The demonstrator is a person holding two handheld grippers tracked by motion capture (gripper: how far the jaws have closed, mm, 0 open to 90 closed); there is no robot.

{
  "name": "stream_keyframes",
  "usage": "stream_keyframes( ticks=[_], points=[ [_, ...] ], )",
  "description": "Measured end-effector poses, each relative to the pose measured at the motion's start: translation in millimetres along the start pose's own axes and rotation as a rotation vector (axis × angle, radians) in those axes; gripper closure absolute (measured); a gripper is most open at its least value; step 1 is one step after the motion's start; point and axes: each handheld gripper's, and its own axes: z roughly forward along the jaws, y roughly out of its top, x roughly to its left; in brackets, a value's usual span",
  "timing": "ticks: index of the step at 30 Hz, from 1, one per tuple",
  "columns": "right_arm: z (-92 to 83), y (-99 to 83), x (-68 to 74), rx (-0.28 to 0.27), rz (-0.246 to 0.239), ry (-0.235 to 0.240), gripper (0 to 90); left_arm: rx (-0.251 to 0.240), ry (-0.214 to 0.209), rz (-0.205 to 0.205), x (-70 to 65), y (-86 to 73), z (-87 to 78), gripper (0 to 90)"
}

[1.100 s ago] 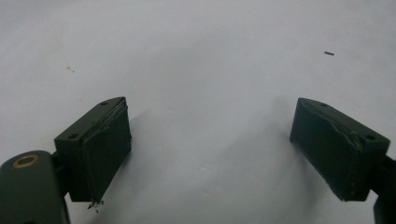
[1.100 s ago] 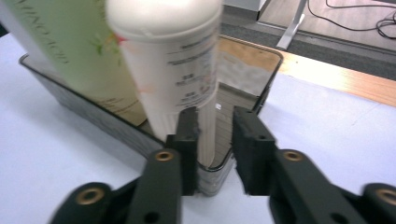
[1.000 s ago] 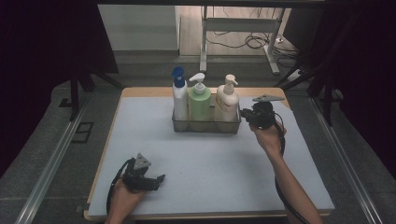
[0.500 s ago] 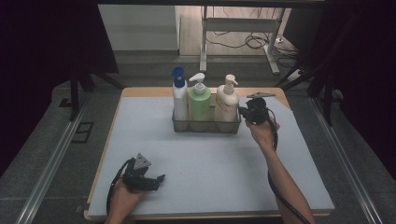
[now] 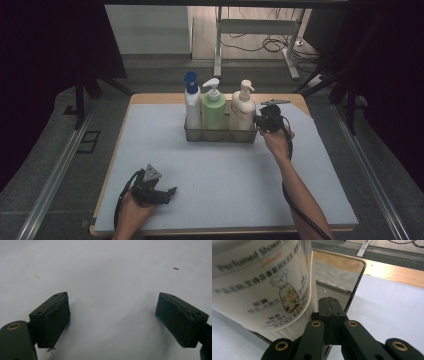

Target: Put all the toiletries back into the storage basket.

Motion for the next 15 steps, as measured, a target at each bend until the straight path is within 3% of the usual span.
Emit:
stream_keyframes(
  ticks=[15],
  points=[
    [7.6,-3.3,4.5,0.01,0.004,0.017,89.5,0.0,0.0,0.0,0.0,0.0,0.0,12.3]
  ],
)
